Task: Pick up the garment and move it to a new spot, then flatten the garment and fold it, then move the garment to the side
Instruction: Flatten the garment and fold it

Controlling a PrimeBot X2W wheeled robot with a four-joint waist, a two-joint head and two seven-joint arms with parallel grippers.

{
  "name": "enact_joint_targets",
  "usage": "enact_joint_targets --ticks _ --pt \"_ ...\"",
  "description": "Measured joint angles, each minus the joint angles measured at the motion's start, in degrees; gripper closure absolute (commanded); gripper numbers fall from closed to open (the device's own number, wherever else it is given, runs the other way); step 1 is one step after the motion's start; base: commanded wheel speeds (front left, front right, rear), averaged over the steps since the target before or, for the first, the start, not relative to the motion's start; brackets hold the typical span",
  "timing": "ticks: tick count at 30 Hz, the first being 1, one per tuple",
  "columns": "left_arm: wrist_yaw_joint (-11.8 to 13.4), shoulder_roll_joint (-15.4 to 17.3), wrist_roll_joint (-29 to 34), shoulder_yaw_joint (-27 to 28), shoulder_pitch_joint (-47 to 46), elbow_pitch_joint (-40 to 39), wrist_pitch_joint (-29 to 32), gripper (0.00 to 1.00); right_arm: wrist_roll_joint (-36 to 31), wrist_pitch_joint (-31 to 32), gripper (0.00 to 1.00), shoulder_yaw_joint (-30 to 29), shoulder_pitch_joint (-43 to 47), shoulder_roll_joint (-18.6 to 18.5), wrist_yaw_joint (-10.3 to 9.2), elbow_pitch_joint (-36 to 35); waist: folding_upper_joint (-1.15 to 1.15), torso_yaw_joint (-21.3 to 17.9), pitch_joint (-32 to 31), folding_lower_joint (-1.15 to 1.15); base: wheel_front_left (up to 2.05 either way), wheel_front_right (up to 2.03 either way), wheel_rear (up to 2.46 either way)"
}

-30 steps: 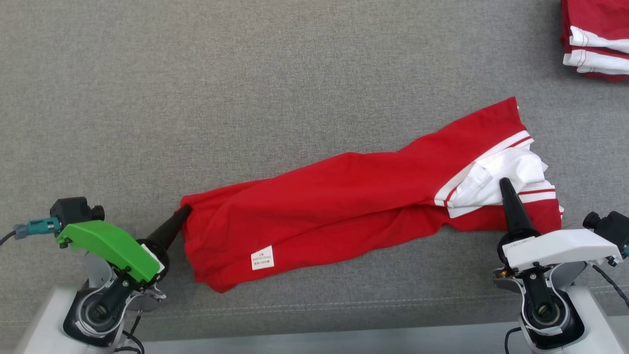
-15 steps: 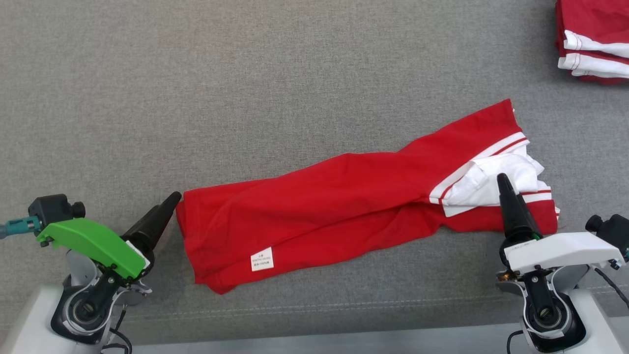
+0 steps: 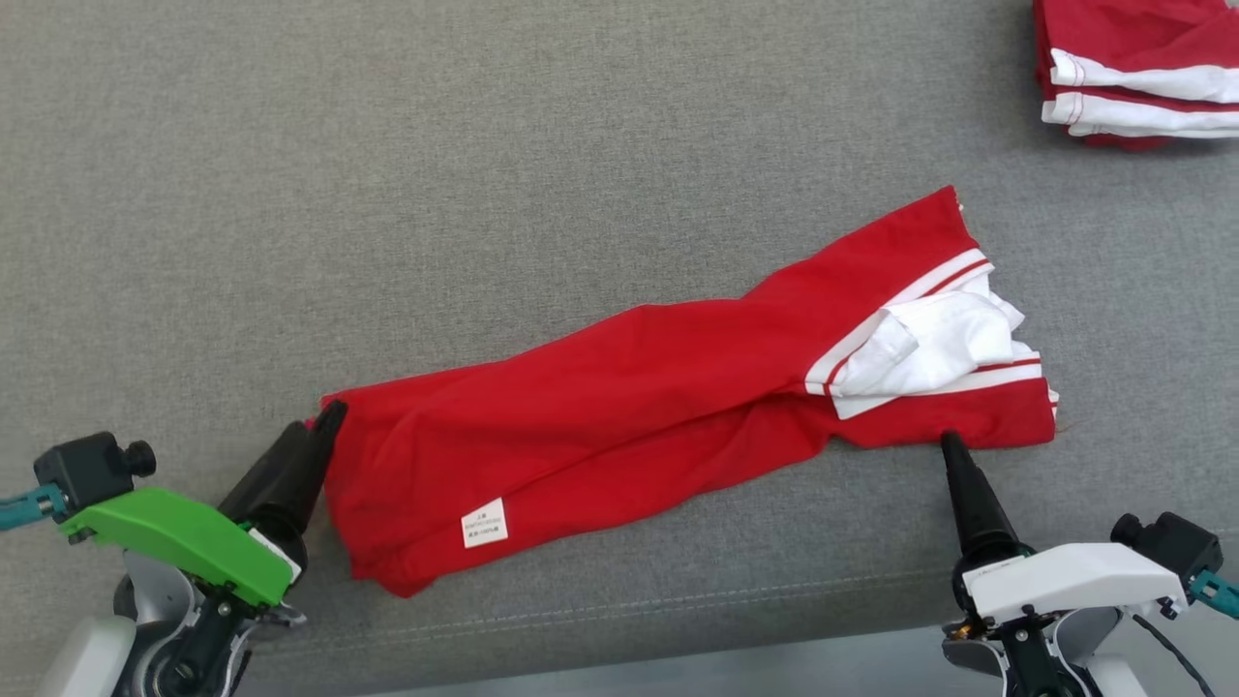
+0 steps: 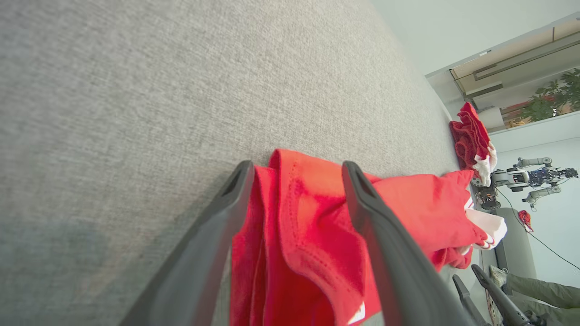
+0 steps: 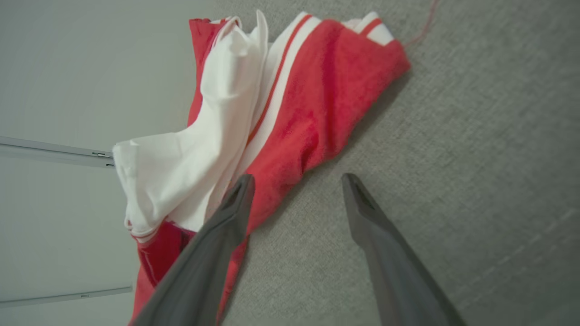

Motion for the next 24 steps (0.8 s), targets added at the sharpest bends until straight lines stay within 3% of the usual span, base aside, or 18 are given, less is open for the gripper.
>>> enact_joint_targets --ticks 4,10,17,24 --pt "0.2 -0.7 0.2 -0.9 2.4 -2.1 -0.8 0.00 1.5 0.6 0.00 1.4 0.0 0.3 1.21 0.2 0.00 -1.3 0.0 0.00 0.00 0.00 0.00" --pt "1.0 -3.1 0.2 -3.6 3.6 -4.6 -0.8 0.00 4.0 2.4 0.00 3.6 -2.0 0.3 6.84 1.3 0.00 -2.3 0.2 0.00 0.00 0.00 0.00" --pt "2.3 -4.1 0.2 -4.9 5.1 -6.4 -0.8 0.00 8.9 3.0 0.00 1.9 -3.9 0.5 10.83 4.3 0.00 -1.2 0.3 0.00 0.00 0.00 0.00" --pt "3.7 -4.1 0.2 -4.7 7.4 -8.0 -1.4 0.00 12.8 3.5 0.00 0.6 -5.2 0.5 12.82 6.7 0.00 -0.4 0.3 0.00 0.00 0.00 0.00"
